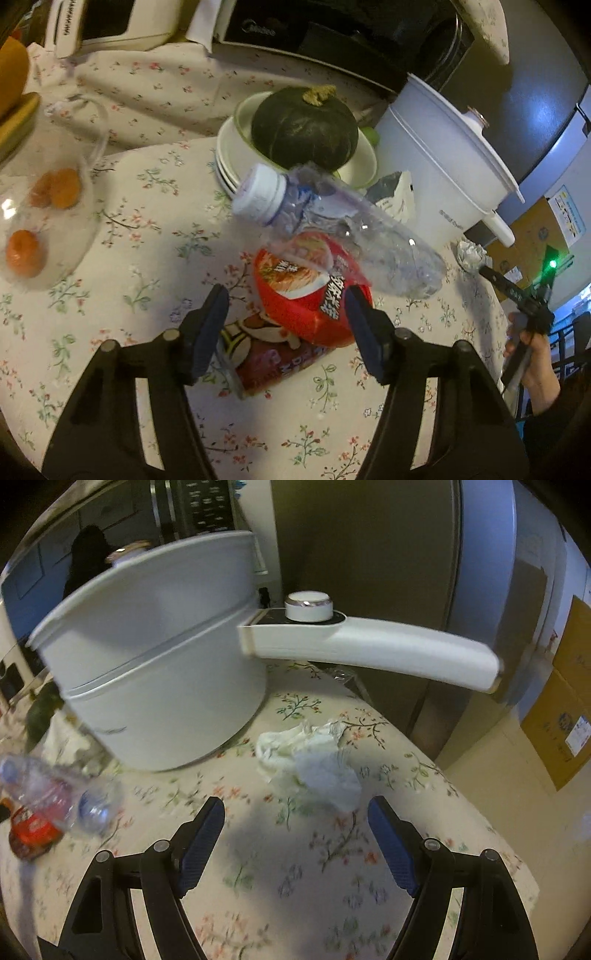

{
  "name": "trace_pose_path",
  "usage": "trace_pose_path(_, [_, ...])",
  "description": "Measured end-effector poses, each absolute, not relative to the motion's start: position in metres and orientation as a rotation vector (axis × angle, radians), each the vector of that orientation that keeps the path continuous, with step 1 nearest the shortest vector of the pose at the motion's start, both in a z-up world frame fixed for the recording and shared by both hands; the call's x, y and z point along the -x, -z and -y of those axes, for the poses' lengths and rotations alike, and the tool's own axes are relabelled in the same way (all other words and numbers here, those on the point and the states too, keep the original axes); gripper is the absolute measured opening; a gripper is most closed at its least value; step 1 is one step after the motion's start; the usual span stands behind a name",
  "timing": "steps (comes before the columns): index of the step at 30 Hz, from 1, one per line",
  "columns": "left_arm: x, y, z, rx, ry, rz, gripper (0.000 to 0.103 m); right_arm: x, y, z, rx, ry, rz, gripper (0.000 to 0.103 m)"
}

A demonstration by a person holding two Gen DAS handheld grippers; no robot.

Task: Collect trash
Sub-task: 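Grasp the red cartoon-face can with the left gripper while the right grasps the crumpled tissue, then carry the red can and tissue to the white bin and release them inside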

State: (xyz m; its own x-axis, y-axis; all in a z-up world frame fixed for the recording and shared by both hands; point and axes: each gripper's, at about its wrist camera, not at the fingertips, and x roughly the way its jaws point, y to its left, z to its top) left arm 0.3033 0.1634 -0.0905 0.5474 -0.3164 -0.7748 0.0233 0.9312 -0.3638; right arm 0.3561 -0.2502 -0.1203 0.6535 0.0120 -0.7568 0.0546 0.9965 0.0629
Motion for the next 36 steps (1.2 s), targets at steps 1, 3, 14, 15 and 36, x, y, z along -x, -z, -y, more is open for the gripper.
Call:
trace_pose_path(1, [-0.302,0.092,-0.163,0.330,0.219,-0.973,0.065,-0.361,0.122,0.251,-0.083,0.021,-0.856,0.081])
trace_pose_path(3, [-0.301,0.094,-0.162,0.321,0.245,-0.971,0.065,-0.368,0.124,0.250,-0.086,0.013,-0.849,0.081])
trace_pose_path(14, [-0.289,0.111,-0.156,0.179,0.386,-1.019,0.065,-0.396,0.133,0.244,-0.082,0.015,-0.837,0.068])
trace_pose_path(15, [-0.286,0.113,-0.154,0.159,0.392,-1.022,0.065,-0.398,0.136,0.244,-0.080,0.010,-0.842,0.061])
trace_pose_path(36, [-0.220,0.115,-0.124,0.104,0.212,-1.046,0.055,-0.301,0.109,0.234,-0.032,-0.113,-0.875,0.050])
